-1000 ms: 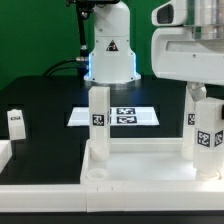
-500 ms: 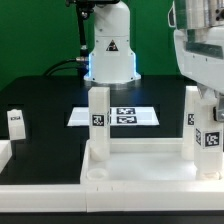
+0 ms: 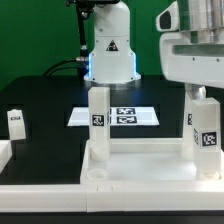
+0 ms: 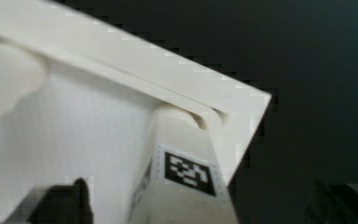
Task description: Assemble desk
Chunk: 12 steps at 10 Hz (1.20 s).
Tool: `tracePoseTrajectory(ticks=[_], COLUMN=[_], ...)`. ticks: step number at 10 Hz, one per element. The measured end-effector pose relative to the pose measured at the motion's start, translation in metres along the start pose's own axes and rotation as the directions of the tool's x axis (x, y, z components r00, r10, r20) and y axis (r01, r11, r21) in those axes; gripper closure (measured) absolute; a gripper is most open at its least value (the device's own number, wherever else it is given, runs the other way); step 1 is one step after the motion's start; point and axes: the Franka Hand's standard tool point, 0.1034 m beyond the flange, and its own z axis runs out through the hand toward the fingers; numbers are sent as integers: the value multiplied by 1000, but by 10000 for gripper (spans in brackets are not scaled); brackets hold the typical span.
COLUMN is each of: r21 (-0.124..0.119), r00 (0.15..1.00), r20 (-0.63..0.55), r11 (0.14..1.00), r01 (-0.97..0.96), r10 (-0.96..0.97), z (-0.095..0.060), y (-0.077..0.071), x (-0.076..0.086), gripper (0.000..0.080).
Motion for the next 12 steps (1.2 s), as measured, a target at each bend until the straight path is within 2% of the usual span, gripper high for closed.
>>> tracePoseTrajectory(ticks=[1,3,4,5,7,10,11,12], r21=[1,-1,-3,-18,-42,-42,-42,-42], r00=[994,981,951,852,659,682,693,719], r20=[1,0,-3,-22,-21,-25,-25,-26], r11=[994,981,951,852,660,683,694,720], r01=[113,196,310,523,750,730,719,693], r10=[-113,-196,-310,-523,-751,-731,-720,-694], z=[0,1,0,-1,-3,-2,-2,-2], y=[0,1,1,0,2,1,2,2], x=[0,1,2,6,12,12,12,12], gripper=[161,153,153,150,150,162,374,509])
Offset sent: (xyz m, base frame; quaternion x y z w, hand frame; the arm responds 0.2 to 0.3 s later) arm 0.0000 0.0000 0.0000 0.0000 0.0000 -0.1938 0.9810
